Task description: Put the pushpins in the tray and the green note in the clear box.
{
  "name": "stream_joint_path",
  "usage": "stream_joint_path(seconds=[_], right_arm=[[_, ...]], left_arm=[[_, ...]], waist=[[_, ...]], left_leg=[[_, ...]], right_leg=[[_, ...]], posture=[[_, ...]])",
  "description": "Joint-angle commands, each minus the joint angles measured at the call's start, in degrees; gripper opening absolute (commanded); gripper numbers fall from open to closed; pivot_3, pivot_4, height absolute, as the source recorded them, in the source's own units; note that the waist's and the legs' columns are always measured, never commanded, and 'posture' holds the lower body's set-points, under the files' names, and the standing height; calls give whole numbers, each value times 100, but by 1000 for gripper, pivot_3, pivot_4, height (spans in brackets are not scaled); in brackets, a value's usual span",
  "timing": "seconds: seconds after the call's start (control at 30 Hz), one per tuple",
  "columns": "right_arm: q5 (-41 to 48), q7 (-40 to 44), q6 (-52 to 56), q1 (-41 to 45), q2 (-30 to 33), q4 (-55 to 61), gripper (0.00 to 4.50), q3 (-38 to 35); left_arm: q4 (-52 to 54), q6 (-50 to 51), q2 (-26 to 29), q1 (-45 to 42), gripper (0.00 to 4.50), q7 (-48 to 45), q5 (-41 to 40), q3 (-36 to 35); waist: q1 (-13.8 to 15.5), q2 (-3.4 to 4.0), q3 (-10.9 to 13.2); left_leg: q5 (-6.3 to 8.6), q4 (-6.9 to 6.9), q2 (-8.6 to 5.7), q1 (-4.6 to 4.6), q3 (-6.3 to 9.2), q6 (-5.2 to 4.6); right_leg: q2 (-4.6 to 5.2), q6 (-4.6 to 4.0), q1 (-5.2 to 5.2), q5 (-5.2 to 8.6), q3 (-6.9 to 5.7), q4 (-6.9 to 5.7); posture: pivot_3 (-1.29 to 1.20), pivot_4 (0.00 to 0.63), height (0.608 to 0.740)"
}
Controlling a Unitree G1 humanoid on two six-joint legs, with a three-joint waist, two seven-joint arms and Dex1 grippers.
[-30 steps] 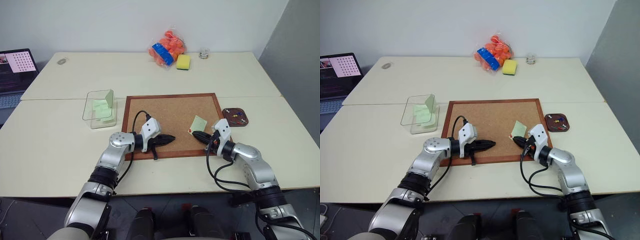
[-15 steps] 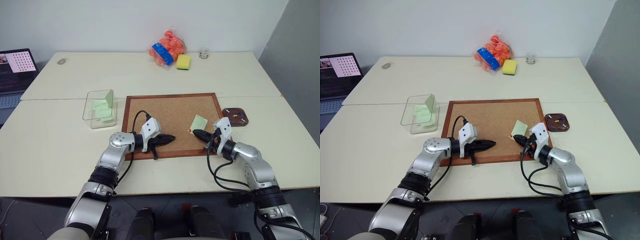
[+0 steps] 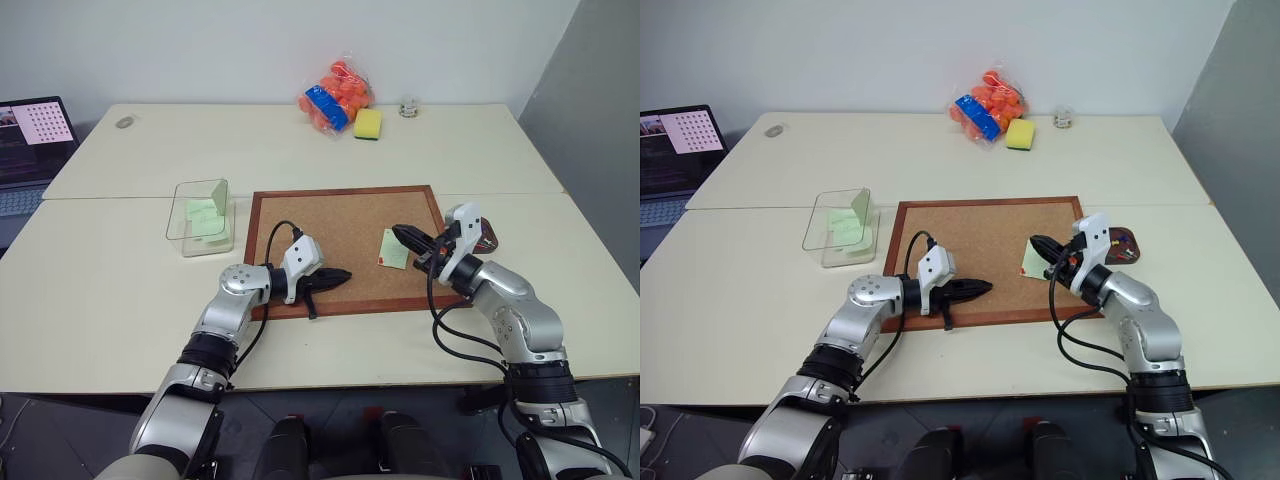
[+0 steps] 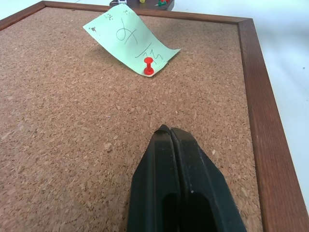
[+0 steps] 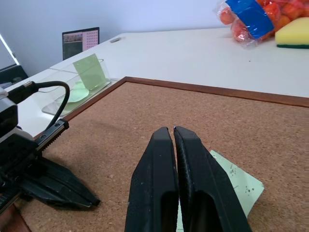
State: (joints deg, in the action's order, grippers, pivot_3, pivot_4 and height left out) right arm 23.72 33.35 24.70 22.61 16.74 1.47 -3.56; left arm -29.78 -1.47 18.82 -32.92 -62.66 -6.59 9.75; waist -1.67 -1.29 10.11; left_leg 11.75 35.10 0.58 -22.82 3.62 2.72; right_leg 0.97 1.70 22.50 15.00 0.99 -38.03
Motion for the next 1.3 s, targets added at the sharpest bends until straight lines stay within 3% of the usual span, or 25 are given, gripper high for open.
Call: stream_joint_path(seconds=[0.03, 0.27, 0.53, 0.57, 1.03, 1.23, 1.3], right_arm=[[-368, -938, -527, 268, 65, -315, 10, -650], [-785, -1874, -781, 847, 304, -1539, 10, -1149], [-917, -1914, -897, 1240, 420, -2598, 10, -1142], [-927, -1947, -941, 1269, 415, -2677, 392, -1168], [-980, -2030, -1323, 1369, 537, -3075, 3246, -1199], [-856, -1938, -1259, 1263, 479, -2869, 4392, -1215], [-834, -1921, -1247, 1223, 457, -2785, 4449, -1196]], left_arm=[[-44, -28, 11, -5, 0, 2, 25, 30], [-98, -90, -31, -23, 0, 16, 53, 60], [-94, -108, -48, -18, 0, -5, 61, 69], [-76, -101, -40, -3, 0, -8, 59, 67], [12, -60, -5, 61, 0, 5, 47, 46], [-22, -74, -25, 24, 0, -6, 47, 58], [-19, -76, -22, 26, 0, -15, 45, 61]], waist=[[0, 0, 0], [-1, 3, 0], [-4, 3, 0], [-4, 3, 0], [-13, 4, 0], [-13, 4, 0], [-13, 4, 0]], left_leg=[[0, 0, 0, 0, 0, 0], [0, -1, 0, 2, -3, 0], [0, -1, -1, 2, -8, -1], [0, -1, -1, 1, -8, -1], [0, -2, -1, 2, -10, -1], [0, -2, -1, 2, -10, -1], [0, -2, -1, 2, -9, -1]], right_leg=[[0, 0, 0, 0, 0, 0], [0, -1, 0, 0, 2, -1], [1, -1, 0, -1, 5, -1], [1, -2, 0, -1, 5, -1], [1, -2, 1, -1, 7, -1], [1, -2, 0, -1, 7, -1], [1, -2, 1, -1, 7, -1]], posture=[[0, 150, 740], [0, 150, 740], [0, 150, 740], [0, 150, 740], [0, 150, 740], [0, 150, 740], [0, 150, 740]])
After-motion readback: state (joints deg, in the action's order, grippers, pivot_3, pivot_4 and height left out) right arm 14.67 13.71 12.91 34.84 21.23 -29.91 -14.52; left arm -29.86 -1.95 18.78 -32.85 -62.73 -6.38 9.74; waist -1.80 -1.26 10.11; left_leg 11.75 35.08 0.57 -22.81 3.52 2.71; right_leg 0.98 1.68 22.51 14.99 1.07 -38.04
